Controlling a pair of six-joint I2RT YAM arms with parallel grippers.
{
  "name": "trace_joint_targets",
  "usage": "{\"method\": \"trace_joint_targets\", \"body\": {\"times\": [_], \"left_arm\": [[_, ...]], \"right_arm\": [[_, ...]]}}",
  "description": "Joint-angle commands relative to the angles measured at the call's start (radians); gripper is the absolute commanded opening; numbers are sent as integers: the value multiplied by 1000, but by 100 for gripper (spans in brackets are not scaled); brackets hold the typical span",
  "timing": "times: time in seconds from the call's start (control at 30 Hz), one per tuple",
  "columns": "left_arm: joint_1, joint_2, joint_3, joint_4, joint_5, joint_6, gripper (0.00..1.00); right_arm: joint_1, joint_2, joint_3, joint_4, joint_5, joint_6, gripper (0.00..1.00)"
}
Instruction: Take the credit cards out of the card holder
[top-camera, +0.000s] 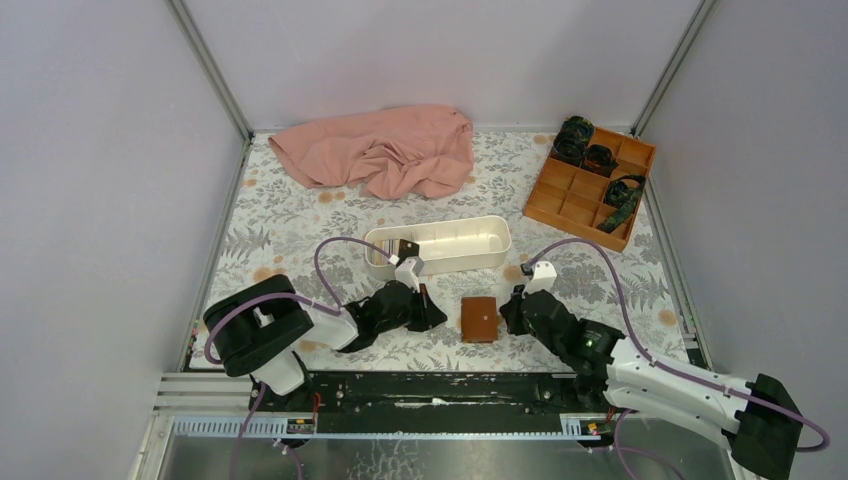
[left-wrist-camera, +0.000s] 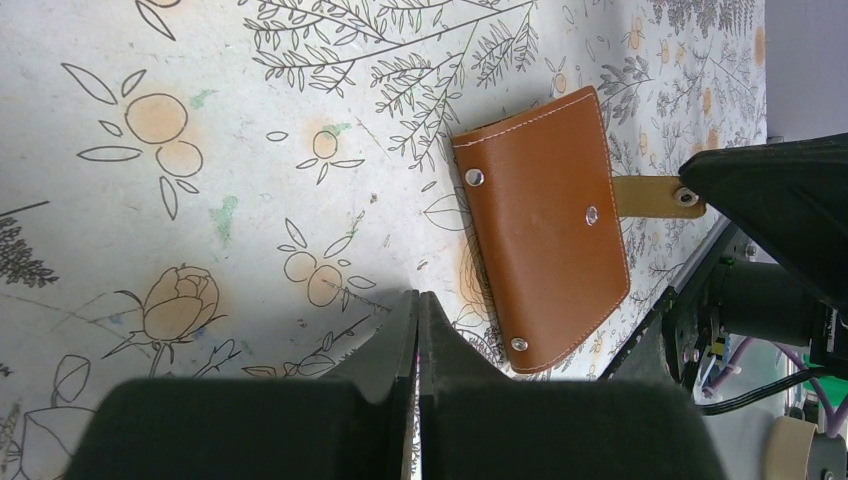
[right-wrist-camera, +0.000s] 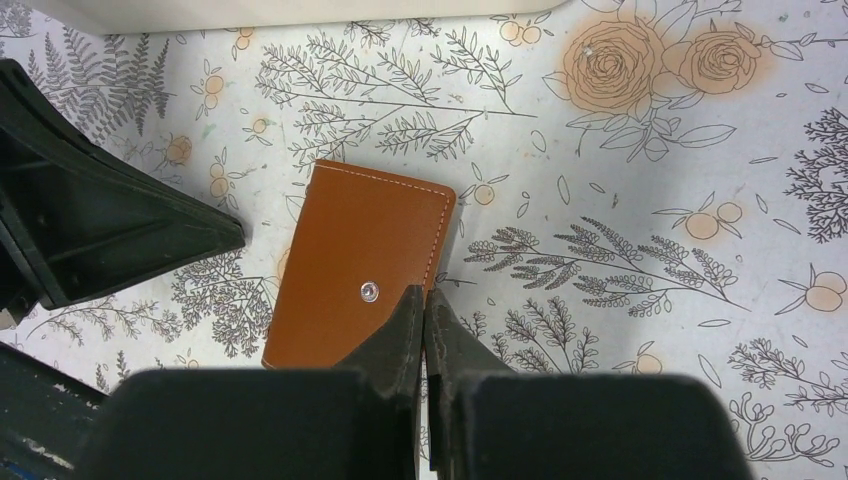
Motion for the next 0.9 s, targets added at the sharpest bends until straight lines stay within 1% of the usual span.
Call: {"method": "trace_joint_targets", "body": {"times": [0.0,0.23,0.43,0.57,0.6,0.67,0.77,0.83,0.87], "left_arm": [[4,4,-23,1,-2,15,0],[5,-8,-18,-11,1,19,0],[4,-44,-24,-27,-4,21,0],[4,-97,-34,-62,-21,22,1],[3,-115,-37,-78,-29,23,3],[4,-155,-42,-107,-45,24,13],[5,-215,-53,-142,-68,26,36],[4,-246,-56,-167,-76,34,47],[5,-261,-56,-177,-80,37,51]], "right_arm": [[-5,-15,31,-9,29,-19,0],[-4,-10,89,-14,27,-51,0],[-4,-7,219,-83,80,-143,0],[-4,4,286,-103,56,-172,0],[-5,6,292,-99,42,-173,0],[-4,11,290,-87,28,-171,0],[-4,27,254,-68,38,-152,0],[-4,32,230,-62,34,-133,0],[-5,30,219,-56,24,-123,0]]}}
